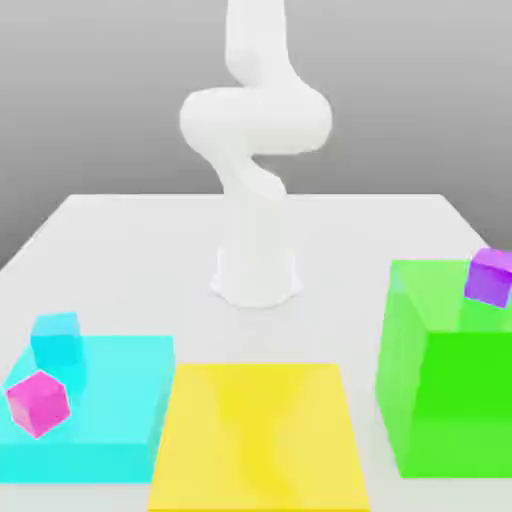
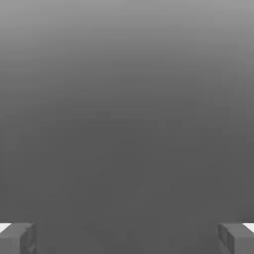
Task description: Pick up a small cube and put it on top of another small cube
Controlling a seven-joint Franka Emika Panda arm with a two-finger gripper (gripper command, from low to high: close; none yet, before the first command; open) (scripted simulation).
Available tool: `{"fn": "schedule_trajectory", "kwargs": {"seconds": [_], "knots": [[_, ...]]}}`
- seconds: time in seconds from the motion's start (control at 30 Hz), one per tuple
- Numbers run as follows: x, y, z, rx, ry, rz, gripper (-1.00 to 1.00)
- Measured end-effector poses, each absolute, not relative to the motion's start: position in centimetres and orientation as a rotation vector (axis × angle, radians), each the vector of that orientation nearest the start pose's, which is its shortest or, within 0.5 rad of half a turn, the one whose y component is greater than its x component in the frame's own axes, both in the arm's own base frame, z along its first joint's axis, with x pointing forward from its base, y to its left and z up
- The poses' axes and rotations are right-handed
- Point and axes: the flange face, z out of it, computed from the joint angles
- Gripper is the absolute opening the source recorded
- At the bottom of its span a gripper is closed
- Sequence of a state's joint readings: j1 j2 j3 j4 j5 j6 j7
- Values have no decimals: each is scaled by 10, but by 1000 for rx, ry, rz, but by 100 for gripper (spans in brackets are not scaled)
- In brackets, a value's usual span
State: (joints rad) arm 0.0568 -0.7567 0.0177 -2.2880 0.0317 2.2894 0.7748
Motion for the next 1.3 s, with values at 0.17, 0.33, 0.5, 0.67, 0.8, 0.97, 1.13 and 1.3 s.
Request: {"fn": "schedule_trajectory", "kwargs": {"seconds": [0.17, 0.33, 0.5, 0.67, 0.8, 0.97, 1.13, 1.3], "knots": [[391, 131, 628, -2698, 607, -669, 0], [390, 229, 541, -2829, 259, -329, 0], [353, 315, 456, -2848, -91, 38, 0], [291, 367, 365, -2860, -332, 398, 0], [230, 386, 305, -2886, -449, 636, 0], [190, 377, 254, -3028, -337, 746, 0], [148, 365, 216, -3161, -234, 797, 0], [127, 351, 194, -3268, -69, 747, 0]]}}
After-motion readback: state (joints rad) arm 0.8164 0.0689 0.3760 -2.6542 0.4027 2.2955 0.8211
